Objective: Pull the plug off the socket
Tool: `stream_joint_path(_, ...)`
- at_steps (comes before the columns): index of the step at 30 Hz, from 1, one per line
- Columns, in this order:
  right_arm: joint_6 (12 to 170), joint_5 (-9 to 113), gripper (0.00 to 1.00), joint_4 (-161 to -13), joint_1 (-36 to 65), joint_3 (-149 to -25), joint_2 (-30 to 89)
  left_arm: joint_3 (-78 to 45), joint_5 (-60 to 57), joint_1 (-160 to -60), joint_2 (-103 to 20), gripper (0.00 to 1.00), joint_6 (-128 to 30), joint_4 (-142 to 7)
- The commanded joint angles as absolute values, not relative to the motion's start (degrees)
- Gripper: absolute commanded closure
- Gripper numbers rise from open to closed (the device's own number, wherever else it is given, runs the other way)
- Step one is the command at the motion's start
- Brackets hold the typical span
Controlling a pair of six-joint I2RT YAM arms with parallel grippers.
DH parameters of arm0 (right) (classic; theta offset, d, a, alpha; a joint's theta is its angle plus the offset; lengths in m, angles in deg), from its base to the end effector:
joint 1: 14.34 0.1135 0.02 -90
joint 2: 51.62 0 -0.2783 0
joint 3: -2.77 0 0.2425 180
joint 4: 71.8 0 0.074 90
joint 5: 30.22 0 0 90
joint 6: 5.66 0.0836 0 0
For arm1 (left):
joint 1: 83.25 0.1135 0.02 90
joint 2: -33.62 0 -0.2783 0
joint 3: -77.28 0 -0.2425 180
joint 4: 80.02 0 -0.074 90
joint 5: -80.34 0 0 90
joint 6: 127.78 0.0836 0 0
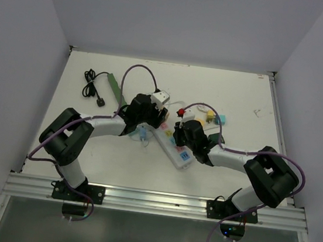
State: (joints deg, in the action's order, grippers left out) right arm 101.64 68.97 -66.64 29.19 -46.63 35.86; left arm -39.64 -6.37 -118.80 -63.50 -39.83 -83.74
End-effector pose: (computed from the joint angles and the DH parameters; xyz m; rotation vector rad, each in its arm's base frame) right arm 0.2485 0.2176 0.1569 -0.3998 2.1336 0.4468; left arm 0.3156 -0.2314 0.1744 0.6479 2.0310 -0.4520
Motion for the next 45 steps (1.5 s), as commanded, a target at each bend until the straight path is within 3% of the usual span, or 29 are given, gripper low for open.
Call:
stream_joint_path(1, 99.98, 66.81, 0.89, -74.62, 29.25, -43.90, 36.54, -38.56, -3.24, -118.41, -65.78, 0.55, -39.19, -88.19)
stream_joint_path(5, 99.81, 66.55, 0.89, -74.26, 29.60, -43.02, 35.04, -37.24, -3.07, -118.32, -67.19, 0.81, -39.72, -86.36)
stream_joint_path(6, 99.46, 66.37, 0.87, -74.18, 30.30, -42.76, 34.60, -36.46, -3.07, -118.32, -67.19, 0.95, -40.06, -85.30)
stream_joint_path(7, 99.37, 65.94, 0.85, -73.48, 30.57, -42.50, 33.99, -36.27, -4.20, -118.32, -67.19, 1.00, -41.46, -85.21)
stream_joint_path(14, 100.25, 61.45, 0.74, -67.14, 31.71, -39.41, 27.83, -40.92, -5.79, -118.41, -62.71, 1.00, -46.83, -91.26)
stream_joint_path(21, 98.93, 63.91, 0.76, -71.26, 32.77, -44.16, 31.78, -37.85, -7.01, -119.99, -62.18, 1.00, -47.46, -86.17)
stream_joint_path(30, 101.83, 66.54, 0.79, -75.05, 32.86, -45.92, 36.18, -35.22, -17.47, -124.12, -63.32, 1.00, -42.01, -80.20)
stream_joint_path(38, 102.44, 66.81, 0.79, -75.49, 32.77, -45.75, 37.94, -28.63, -18.36, -124.12, -65.96, 1.00, -41.12, -71.67)
stream_joint_path(45, 103.94, 66.20, 0.80, -75.15, 32.07, -45.75, 38.56, -30.82, -15.39, -123.77, -64.47, 1.00, -43.40, -75.79)
